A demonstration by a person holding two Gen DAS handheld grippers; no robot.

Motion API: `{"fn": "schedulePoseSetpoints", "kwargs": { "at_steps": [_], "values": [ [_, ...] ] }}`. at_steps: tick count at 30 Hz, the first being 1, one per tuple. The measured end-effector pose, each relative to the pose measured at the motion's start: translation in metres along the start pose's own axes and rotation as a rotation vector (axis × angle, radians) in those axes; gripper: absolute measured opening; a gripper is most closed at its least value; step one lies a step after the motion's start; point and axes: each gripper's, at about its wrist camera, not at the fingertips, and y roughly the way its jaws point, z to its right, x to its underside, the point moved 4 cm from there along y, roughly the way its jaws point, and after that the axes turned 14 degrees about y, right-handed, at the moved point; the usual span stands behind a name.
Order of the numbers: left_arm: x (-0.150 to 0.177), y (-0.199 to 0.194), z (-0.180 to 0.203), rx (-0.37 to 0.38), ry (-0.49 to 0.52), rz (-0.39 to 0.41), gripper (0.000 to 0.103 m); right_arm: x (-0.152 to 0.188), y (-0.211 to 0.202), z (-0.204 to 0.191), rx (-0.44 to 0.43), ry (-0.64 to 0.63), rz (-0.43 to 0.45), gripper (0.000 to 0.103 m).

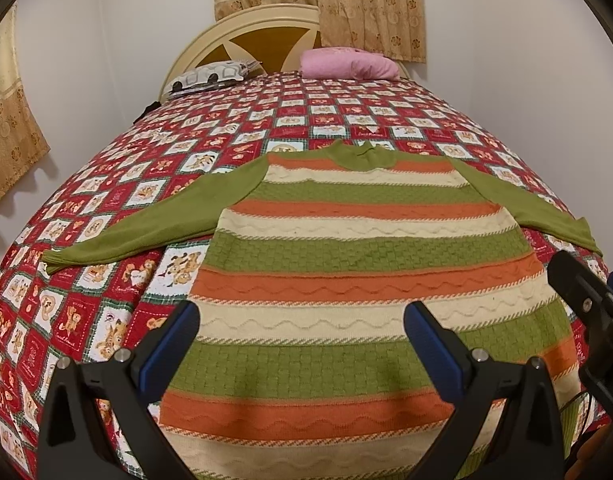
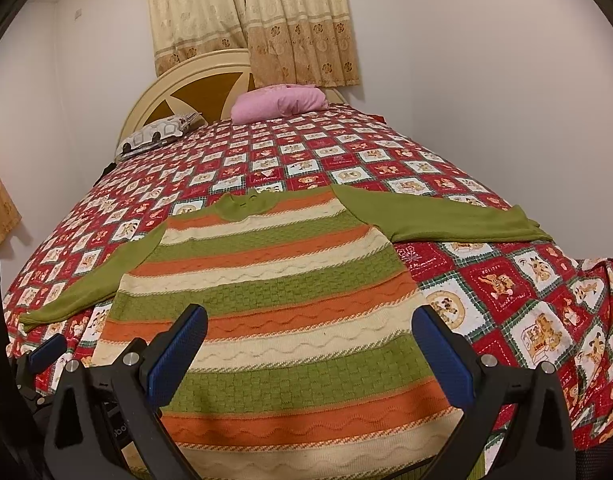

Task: Fold small clothes

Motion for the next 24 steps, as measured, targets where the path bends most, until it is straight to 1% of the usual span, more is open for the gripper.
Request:
{"fn": "schedulePoseSetpoints", "kwargs": {
  "at_steps": [13, 14, 21, 24],
  "values": [
    [0.006, 0.007, 0.004, 0.01, 0.0, -0.016, 0.103, 0.003, 0.01, 0.003, 0.02, -0.017, -0.017, 0.102],
    [0.003, 0.01, -0.004, 0.015, -0.001, -0.02, 0.103, 0.003, 0.012, 0.003, 0.026, -0.023, -0.02, 0.102],
    [0.002, 0.026, -0.015, 0.01, -0.001, -0.027, 0.103, -0.005, 0.037, 0.018, 0.13, -0.052, -0.036, 0.102],
    [0.001, 0.034, -0.023, -0.009, -0.013, -0.025, 0.103, -0.009, 0.045, 0.026, 0.162, -0.053, -0.041, 0.102]
  ]
}}
